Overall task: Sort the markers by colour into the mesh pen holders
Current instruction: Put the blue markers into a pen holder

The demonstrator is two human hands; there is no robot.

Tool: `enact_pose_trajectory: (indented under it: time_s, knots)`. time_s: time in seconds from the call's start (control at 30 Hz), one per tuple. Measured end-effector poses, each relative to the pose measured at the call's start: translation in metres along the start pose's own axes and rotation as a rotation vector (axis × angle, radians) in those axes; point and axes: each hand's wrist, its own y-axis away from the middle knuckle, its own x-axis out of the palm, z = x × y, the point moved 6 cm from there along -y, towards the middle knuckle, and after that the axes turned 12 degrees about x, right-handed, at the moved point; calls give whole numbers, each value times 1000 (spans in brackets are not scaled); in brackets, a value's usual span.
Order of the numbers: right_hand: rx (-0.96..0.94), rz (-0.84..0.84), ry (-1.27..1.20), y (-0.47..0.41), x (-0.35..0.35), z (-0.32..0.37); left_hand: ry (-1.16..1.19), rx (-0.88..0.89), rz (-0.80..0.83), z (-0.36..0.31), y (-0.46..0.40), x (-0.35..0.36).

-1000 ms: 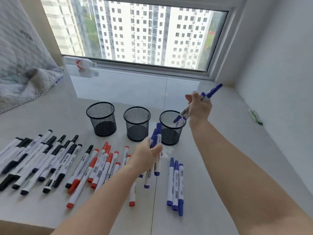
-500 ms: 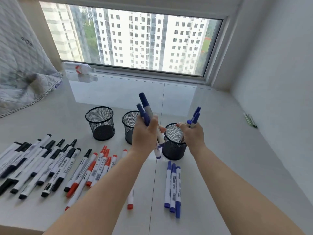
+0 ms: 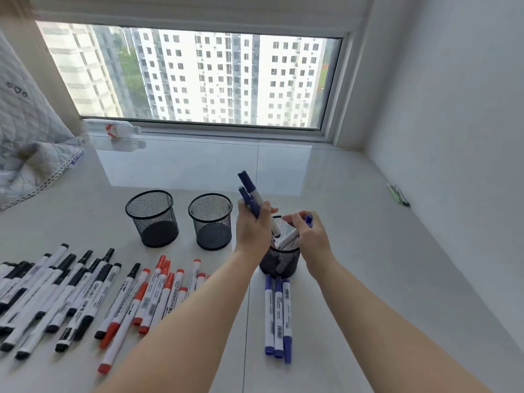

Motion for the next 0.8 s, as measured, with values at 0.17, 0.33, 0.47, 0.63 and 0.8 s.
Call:
enact_pose_trajectory:
  time_s: [0.17, 0.33, 0.47, 0.63, 0.8]
  knots:
    - [-12, -25, -20, 0, 3, -4, -3, -28, 79, 23, 15, 0]
    - [30, 23, -59, 1, 6, -2, -162, -39, 187, 29, 14, -3]
    - [-23, -90, -60, 18, -7, 2, -419, 11, 217, 29, 13, -8]
    - [-127, -402, 265, 67, -32, -29, -406, -78, 260, 33, 20, -13]
    - [70, -234, 805, 82, -5, -76, -283, -107, 294, 34, 31, -18]
